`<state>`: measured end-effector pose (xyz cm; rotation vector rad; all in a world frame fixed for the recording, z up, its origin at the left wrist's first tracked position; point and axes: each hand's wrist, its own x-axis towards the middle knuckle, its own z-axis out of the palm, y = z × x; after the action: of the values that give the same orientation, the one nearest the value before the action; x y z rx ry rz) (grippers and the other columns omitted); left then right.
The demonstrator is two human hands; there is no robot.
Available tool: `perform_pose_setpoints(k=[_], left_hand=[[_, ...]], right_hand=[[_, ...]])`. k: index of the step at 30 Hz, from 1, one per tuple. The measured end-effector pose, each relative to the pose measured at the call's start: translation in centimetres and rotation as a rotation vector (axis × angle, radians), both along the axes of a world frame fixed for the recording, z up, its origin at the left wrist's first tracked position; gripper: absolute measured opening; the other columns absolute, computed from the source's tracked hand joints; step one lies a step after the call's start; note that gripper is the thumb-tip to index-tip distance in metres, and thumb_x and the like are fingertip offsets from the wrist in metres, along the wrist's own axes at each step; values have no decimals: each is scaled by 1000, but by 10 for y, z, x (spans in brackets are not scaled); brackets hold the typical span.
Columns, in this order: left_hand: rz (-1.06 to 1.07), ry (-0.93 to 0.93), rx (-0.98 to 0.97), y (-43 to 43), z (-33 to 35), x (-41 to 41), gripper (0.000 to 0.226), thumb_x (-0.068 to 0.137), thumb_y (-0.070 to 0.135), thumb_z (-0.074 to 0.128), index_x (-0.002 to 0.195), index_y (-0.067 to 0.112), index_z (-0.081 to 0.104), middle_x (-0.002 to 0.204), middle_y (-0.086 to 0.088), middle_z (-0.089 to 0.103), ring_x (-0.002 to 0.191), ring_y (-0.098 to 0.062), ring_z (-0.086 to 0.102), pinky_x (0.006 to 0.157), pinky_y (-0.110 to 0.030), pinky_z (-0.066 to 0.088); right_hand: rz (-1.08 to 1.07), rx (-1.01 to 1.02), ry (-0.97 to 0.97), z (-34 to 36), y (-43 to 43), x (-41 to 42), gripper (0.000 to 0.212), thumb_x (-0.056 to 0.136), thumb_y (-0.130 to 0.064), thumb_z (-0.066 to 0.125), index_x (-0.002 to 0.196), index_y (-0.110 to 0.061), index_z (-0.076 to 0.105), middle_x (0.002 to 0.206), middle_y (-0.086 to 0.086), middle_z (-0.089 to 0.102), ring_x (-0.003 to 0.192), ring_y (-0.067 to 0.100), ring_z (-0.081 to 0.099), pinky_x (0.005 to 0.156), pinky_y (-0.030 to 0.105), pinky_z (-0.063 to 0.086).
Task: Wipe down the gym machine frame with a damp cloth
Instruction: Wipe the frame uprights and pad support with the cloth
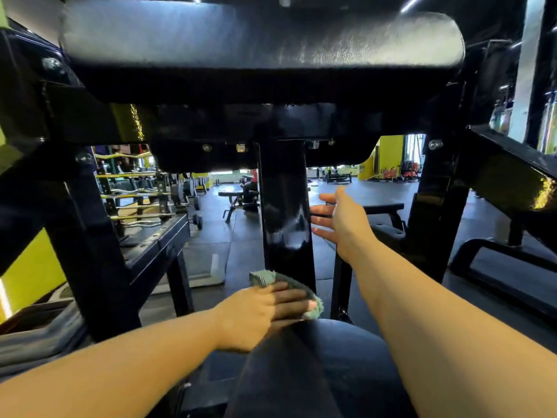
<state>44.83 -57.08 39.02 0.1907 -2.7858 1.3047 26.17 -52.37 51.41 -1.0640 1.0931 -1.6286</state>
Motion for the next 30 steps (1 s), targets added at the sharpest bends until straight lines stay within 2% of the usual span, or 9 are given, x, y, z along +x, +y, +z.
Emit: perform_pose_setpoints(k=[2,4,8,10,12,14,19,25,30], left_hand=[[-25,-47,-48,-4,33,-1,45,86,26,44,130,24,55,142,-1,47,135,-20,36,108,-43,32],[54,160,-147,-11,88,-12,48,85,28,39,129,23,57,139,-4,50,130,-23,44,107,-45,36],[309,598,-193,-27,164,-37,49,98,34,30,147,26,28,155,-5,21,143,-26,21,114,-37,6],[333,699,-152,-24,152,-49,50,96,29,36,145,21,34,153,-9,28,140,-31,27,113,-40,11],[183,622,-177,-20,116,-53,50,84,24,41,132,13,54,140,-13,48,128,-36,45,107,-44,20],[60,438,-158,-15,63,-42,49,79,22,47,125,14,60,136,-14,52,128,-33,41,106,-45,22],[-33,60,5,4,16,-4,46,91,26,41,137,25,42,147,0,41,138,-20,29,108,-42,29],[229,686,-128,-26,145,-23,47,85,22,37,124,11,61,131,-15,57,116,-38,56,89,-53,47],[-12,505,186,14,90,-29,49,73,7,36,104,19,72,119,-3,66,112,-19,51,84,-24,48]], right_hand=[[-8,-5,21,1,2,4,38,106,-35,24,118,-11,50,77,4,60,67,15,57,63,28,50],[-11,-17,36,3,0,3,41,106,-35,24,121,-7,51,77,5,59,68,17,57,64,29,50],[16,-6,-10,4,-1,1,41,106,-37,23,125,-9,47,75,6,54,71,22,53,69,36,53],[-10,-18,-22,3,-5,-2,43,106,-38,24,127,-10,48,77,5,55,78,24,53,83,43,53],[-56,-28,-17,0,-9,-5,41,105,-38,24,122,-11,49,73,2,58,73,22,56,76,40,51],[-92,-13,-3,-4,-12,-7,40,105,-39,24,121,-13,49,77,2,59,75,21,57,73,37,48],[-23,28,35,-5,-8,-2,37,106,-36,25,121,-12,50,84,4,59,82,23,61,67,31,48],[-56,-33,98,1,-10,3,30,106,-31,28,118,-13,48,89,1,56,81,27,59,77,40,51],[-233,-214,47,9,-15,12,19,101,-30,38,101,-20,54,99,1,59,87,24,56,83,42,50]])
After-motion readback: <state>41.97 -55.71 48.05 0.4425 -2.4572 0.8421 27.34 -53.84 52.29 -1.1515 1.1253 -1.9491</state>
